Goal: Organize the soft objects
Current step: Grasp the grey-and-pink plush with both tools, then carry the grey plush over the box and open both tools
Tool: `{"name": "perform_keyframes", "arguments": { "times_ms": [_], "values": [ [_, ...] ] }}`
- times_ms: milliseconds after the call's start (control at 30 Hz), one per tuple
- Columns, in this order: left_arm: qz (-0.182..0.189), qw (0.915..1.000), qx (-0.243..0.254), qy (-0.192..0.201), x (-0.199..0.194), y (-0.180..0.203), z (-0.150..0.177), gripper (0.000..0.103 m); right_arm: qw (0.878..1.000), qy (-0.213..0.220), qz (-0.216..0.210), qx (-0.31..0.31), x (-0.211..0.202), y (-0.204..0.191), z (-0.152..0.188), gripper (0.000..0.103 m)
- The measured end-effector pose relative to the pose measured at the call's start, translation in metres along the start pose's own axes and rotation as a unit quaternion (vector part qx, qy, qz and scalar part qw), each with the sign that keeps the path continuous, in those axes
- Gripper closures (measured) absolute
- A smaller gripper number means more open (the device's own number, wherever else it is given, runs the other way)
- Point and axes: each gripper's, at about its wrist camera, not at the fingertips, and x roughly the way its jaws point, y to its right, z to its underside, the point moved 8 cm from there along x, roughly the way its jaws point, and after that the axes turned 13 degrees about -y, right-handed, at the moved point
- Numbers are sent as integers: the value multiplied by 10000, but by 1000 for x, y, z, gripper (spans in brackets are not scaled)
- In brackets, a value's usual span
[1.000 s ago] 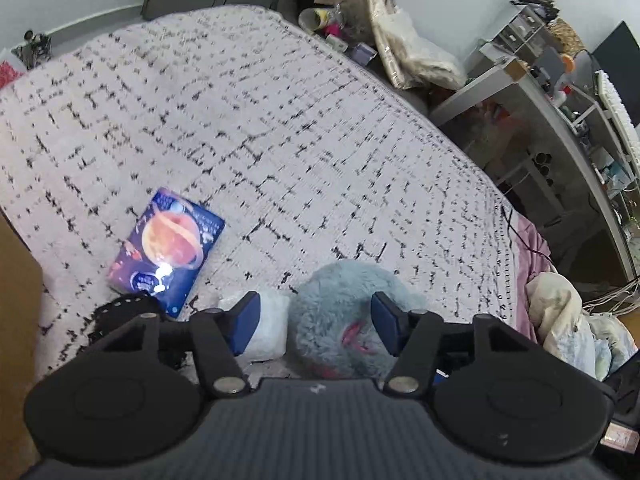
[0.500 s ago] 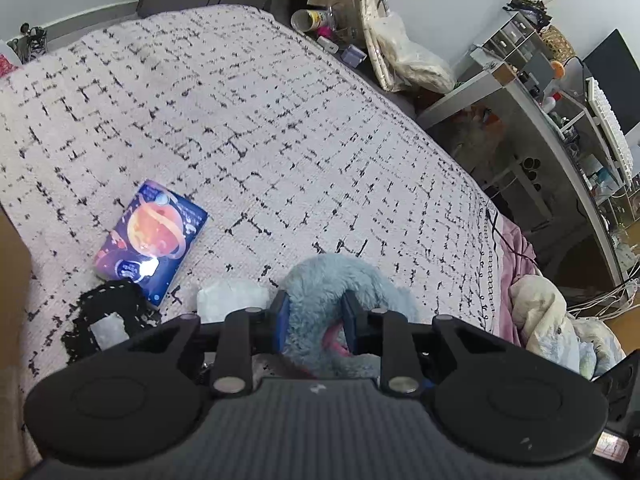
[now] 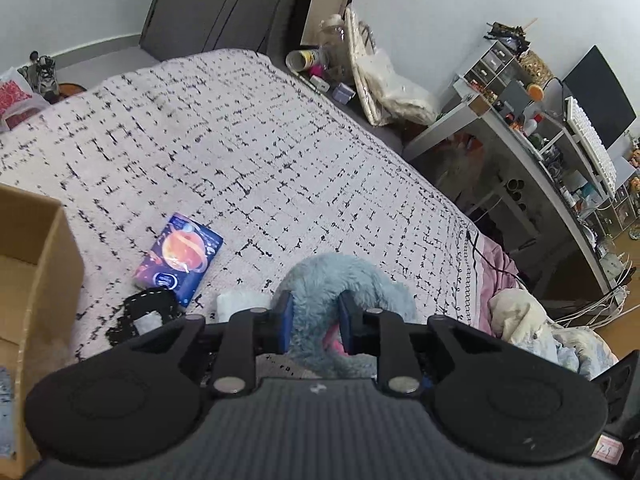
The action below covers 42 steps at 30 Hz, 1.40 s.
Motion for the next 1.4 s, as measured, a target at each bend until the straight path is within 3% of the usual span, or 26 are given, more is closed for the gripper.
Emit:
{"name": "perform_keyframes", "arguments": {
  "times_ms": [733, 1400],
  "values": [
    [-206, 9979, 138, 600, -101, 0, 25, 81, 9956, 288, -195, -872, -41, -79, 36, 77],
    [-566, 9927, -436, 972, -169, -74, 50, 81, 9869, -267, -650, -1450, -7, -144, 94, 77]
  ]
}}
